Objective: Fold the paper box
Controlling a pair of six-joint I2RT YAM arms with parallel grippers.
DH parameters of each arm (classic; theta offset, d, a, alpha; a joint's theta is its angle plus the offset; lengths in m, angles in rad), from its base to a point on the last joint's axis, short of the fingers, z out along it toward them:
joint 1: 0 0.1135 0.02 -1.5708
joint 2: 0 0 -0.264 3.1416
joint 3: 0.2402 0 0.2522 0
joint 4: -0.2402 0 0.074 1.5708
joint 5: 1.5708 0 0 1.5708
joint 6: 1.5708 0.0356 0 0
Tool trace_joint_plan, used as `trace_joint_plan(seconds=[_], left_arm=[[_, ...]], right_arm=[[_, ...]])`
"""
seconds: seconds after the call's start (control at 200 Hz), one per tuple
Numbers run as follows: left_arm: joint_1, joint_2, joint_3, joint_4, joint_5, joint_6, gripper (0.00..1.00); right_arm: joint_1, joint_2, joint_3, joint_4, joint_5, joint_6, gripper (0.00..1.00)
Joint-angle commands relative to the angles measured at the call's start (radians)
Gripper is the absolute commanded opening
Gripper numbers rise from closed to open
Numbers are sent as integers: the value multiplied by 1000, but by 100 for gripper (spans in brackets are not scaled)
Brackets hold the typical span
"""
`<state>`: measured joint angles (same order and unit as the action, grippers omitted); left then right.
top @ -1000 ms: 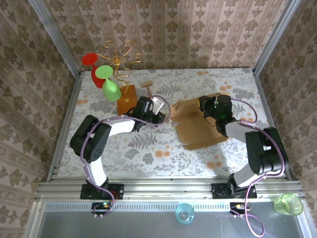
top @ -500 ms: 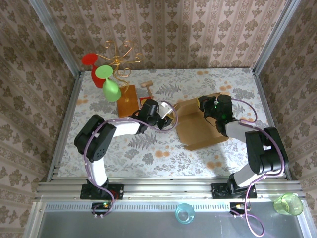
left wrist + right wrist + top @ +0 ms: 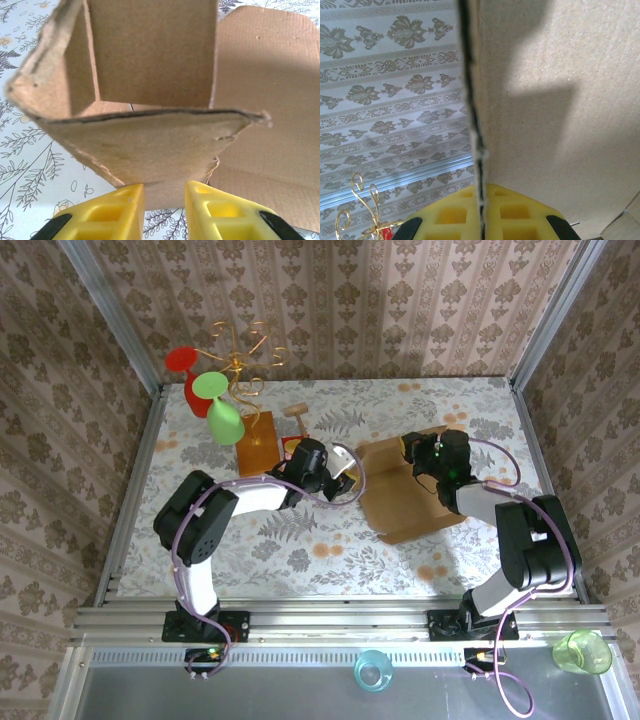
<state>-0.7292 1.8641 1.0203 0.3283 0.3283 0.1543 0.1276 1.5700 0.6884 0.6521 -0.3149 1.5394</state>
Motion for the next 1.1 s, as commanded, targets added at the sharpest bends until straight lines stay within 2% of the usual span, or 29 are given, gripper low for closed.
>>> trace_joint_plan(seconds=[0.0,0.33,0.565,0.8,0.91,1.095], left_arm=[[-22,5,36,29,41,23,26],[-49,-4,20,114,8,-48,26],[-62,28,27,164,-87,-101,27],[-71,47,28,216,-173,-144,34],[-75,50,23,245,-211,-155,40],[-73,79,56,246,-220,-165,40]], right_arm=[[7,29,2,-54,-24,-16,0],[9,41,-3,-20,-29,-4,0],[12,38,-2,-20,-31,-4,0],[15,38,-7,-13,-31,2,0],[16,39,-7,-14,-32,2,0],[24,45,-4,-20,-22,-4,0]])
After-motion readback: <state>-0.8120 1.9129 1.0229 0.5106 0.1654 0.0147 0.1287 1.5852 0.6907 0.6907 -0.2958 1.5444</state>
